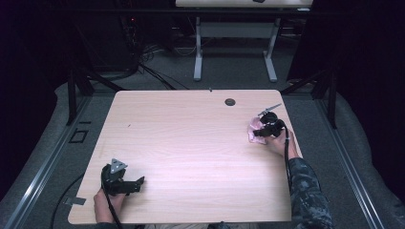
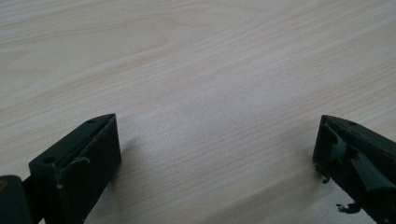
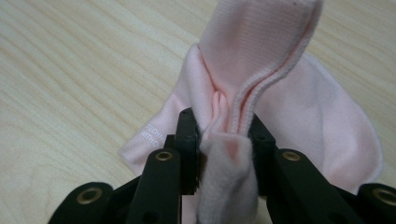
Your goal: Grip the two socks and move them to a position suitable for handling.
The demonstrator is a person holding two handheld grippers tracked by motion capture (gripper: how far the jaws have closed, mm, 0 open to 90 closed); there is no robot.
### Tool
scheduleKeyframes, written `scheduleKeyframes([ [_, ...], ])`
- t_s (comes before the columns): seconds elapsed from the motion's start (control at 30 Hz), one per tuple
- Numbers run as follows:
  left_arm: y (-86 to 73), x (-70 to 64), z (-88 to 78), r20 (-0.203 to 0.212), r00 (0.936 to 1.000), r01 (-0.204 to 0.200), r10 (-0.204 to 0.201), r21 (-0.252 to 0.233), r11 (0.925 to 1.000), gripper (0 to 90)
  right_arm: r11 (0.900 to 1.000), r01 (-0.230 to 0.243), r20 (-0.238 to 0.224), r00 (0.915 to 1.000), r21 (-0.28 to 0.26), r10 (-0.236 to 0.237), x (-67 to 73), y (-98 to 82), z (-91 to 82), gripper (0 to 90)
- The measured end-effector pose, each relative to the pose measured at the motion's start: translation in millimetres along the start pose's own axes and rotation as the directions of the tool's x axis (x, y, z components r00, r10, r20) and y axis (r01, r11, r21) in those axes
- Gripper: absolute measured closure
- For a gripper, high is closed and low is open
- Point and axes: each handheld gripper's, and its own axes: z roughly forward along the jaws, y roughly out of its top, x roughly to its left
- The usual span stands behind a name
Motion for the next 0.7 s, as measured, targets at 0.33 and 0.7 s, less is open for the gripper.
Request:
scheduleKeyframes([
  [0.33, 0.0, 0.0, 0.0, 0.000, 1.0000, 0.000, 0.000, 0.000, 1.0000, 0.7, 0.989, 0.026, -0.034, 0.9989, -0.148, -0.031, 34.5, 11.6, -56.9, 72.0],
  [0.7, 0.0, 0.0, 0.1, 0.001, 1.0000, 0.001, -0.001, -0.001, 1.0000, 0.7, 0.962, 0.148, -0.122, 0.9762, -0.230, -0.179, 116.4, 21.5, -83.1, 71.8],
])
